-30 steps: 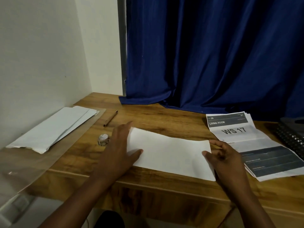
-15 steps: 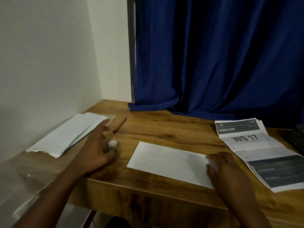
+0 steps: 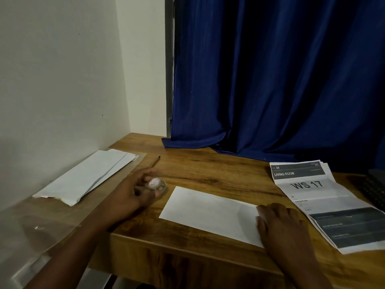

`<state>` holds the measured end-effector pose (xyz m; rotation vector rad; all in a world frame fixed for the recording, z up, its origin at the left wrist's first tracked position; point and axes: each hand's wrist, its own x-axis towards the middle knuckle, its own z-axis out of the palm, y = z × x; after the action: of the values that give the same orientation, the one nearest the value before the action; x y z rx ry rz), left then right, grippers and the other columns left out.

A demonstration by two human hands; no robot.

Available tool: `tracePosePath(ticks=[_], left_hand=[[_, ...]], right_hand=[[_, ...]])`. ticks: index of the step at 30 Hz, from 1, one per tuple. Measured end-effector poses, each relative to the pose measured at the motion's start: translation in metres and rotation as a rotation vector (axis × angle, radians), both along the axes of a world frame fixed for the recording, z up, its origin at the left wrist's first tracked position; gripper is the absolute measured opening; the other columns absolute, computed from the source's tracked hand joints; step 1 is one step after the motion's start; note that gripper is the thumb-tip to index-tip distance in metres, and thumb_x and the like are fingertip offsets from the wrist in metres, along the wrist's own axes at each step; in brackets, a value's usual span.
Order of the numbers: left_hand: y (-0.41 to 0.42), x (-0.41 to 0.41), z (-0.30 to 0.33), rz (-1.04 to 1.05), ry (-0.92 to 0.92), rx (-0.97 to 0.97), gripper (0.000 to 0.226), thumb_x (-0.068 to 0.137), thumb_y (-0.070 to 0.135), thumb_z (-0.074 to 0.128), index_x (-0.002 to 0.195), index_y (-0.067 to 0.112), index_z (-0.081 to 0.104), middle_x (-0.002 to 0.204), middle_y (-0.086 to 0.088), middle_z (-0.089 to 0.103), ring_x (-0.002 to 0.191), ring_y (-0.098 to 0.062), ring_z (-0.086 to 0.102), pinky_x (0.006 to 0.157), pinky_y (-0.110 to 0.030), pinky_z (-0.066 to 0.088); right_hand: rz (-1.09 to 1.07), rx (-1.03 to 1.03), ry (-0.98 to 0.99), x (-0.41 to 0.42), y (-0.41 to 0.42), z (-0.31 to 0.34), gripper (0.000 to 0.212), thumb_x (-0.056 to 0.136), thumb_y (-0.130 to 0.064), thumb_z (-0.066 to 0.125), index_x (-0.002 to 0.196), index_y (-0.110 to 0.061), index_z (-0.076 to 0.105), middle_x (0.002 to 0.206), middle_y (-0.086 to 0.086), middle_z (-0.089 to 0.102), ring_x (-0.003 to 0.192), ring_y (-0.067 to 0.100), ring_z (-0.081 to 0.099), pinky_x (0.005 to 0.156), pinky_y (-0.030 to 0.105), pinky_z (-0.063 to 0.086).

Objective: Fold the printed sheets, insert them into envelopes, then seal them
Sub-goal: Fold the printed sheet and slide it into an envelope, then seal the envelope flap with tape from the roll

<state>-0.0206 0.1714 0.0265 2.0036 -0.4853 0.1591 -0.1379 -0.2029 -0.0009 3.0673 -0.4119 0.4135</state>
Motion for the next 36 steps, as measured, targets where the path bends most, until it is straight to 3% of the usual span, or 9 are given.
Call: tracePosePath(ticks=[5,8,12,17,20,25,30,36], left_hand=[[-0.063,-0.016,0.006,-0.138,0.083,-0.212,0.053,0.073,0.038,0.081,0.124,0.035,0.066,0.117,0.018,0.073,0.107,-0.002,0.069,0.082,-0.018,0.056],[-0.096,-0.020,0.003,-0.241,0.114,-0.280,0.049,0.071,0.032,0.082,0.118,0.027,0.069,0.113,0.010,0.076,0.102,-0.011,0.072,0.075,-0.019,0.057],[-0.117,-0.023,-0.006,-0.307,0.134,-0.216,0.041,0.076,0.029,0.085,0.113,0.040,0.072,0.116,0.009,0.074,0.100,-0.016,0.072,0.079,-0.028,0.060],[-0.119,-0.026,-0.011,-0.337,0.106,-0.162,0.038,0.077,0.027,0.087,0.110,0.040,0.072,0.115,0.008,0.074,0.101,-0.017,0.072,0.090,-0.031,0.059],[-0.119,-0.030,-0.010,-0.403,0.097,-0.121,0.039,0.080,0.020,0.086,0.112,0.038,0.072,0.114,0.006,0.074,0.103,-0.016,0.072,0.087,-0.024,0.057],[-0.118,-0.035,-0.010,-0.423,0.095,-0.132,0.039,0.080,0.016,0.086,0.112,0.033,0.072,0.113,0.001,0.074,0.103,-0.020,0.072,0.088,-0.030,0.058],[-0.120,-0.033,-0.012,-0.375,0.091,-0.068,0.044,0.077,0.017,0.087,0.116,0.030,0.070,0.112,0.010,0.073,0.102,-0.017,0.071,0.087,-0.029,0.058],[-0.120,-0.032,-0.014,-0.371,0.104,-0.075,0.042,0.079,0.016,0.085,0.117,0.026,0.070,0.112,0.008,0.074,0.104,-0.016,0.070,0.090,-0.029,0.058]], right_hand=[[0.065,0.077,-0.016,0.007,0.022,0.003,0.045,0.101,-0.052,0.035,0.143,-0.039,0.043,0.144,-0.006,0.044,0.132,0.015,0.039,0.108,0.038,0.039],[0.111,0.137,-0.054,0.012,0.034,0.003,0.044,0.101,-0.051,0.038,0.143,-0.038,0.046,0.143,-0.006,0.045,0.131,0.013,0.040,0.109,0.037,0.038],[0.162,0.285,-0.172,0.014,0.034,0.003,0.036,0.096,-0.047,0.054,0.132,-0.041,0.057,0.139,-0.012,0.048,0.129,0.010,0.043,0.108,0.034,0.040],[0.340,0.760,-0.412,0.014,0.039,0.010,0.012,0.089,-0.040,0.069,0.099,-0.047,0.068,0.109,-0.026,0.065,0.108,-0.002,0.059,0.091,0.031,0.052],[0.434,0.969,-0.399,0.014,0.054,0.012,0.016,0.090,-0.038,0.071,0.104,-0.047,0.071,0.112,-0.030,0.067,0.108,-0.007,0.061,0.083,0.020,0.046],[0.492,1.050,-0.348,0.011,0.061,0.006,0.018,0.089,-0.030,0.076,0.102,-0.042,0.075,0.106,-0.029,0.071,0.105,-0.007,0.064,0.085,0.005,0.042],[0.453,1.163,-0.359,0.007,0.056,0.008,0.015,0.087,-0.020,0.078,0.087,-0.035,0.078,0.095,-0.017,0.077,0.096,0.003,0.070,0.089,0.032,0.051],[0.456,1.161,-0.360,0.006,0.055,0.007,0.016,0.089,-0.016,0.074,0.086,-0.032,0.078,0.093,-0.016,0.077,0.094,0.004,0.070,0.087,0.031,0.050]])
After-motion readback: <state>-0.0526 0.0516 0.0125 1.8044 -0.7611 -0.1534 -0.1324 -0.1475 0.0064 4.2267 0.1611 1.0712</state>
